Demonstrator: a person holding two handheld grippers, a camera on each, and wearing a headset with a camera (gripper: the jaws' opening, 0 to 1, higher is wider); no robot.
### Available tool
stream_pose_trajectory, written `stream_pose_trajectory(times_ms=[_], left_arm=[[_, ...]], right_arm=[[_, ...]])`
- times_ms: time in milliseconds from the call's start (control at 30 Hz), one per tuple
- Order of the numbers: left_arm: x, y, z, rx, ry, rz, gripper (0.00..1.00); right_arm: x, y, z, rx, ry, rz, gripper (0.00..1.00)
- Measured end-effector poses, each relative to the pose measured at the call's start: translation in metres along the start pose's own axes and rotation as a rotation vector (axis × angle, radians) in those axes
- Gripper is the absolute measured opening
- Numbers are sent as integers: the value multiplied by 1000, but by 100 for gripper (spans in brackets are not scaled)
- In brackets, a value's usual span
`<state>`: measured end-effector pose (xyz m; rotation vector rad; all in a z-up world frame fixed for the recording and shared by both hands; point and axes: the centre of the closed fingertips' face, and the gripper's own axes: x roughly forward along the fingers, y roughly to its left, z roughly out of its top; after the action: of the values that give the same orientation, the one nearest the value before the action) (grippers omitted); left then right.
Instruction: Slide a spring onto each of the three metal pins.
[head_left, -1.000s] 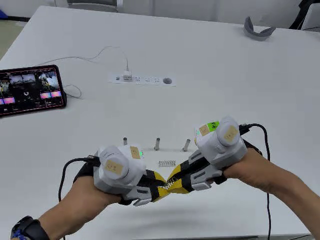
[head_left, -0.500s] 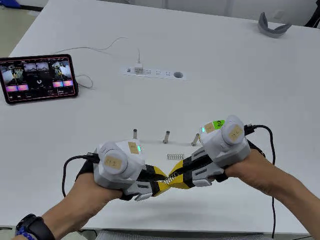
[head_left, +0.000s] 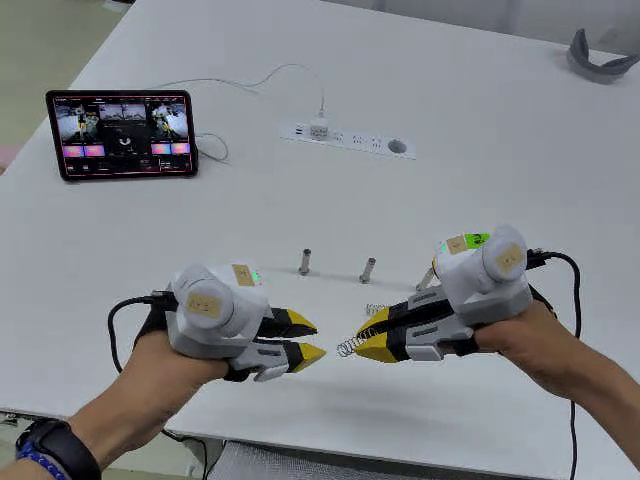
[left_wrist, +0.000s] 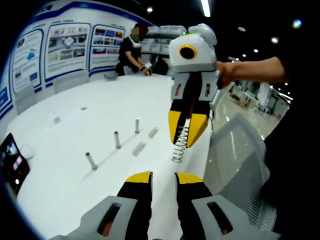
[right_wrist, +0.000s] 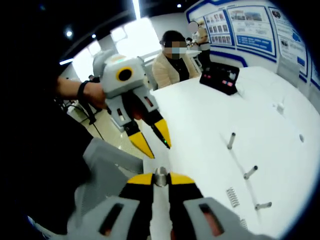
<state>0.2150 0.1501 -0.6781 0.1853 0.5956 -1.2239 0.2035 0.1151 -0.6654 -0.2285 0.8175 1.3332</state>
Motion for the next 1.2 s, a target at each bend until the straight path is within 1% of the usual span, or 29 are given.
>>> stream_pose_trajectory(times_ms=[133,233,367,433,500,700,833,933,1133,1200], left_arm=[[-10,12,-4,-23,-9,37,20],[-15,18,-6,-32,-14,58,21],[-21,27,-12,-54,-14,85,25],[-23,29,-14,-61,-14,93,26],[-26,33,-17,-74,-17,106,27],[-34,45,-25,-108,-15,153,33],[-37,51,-30,-123,-2,172,39],[-41,56,-31,-133,-5,190,40],[-48,67,-32,-152,-17,224,43],[-50,71,-33,-161,-19,238,45]], right_arm=[[3,-4,3,8,-3,3,12],[5,-8,6,13,-3,-3,12],[8,-17,7,11,10,-26,12],[9,-21,7,6,16,-34,12],[12,-28,7,3,32,-50,12],[17,-45,9,-6,73,-83,12],[21,-53,11,-5,86,-77,12],[25,-60,12,-12,102,-82,12],[28,-81,15,-17,130,-118,12],[29,-86,16,-30,141,-116,12]])
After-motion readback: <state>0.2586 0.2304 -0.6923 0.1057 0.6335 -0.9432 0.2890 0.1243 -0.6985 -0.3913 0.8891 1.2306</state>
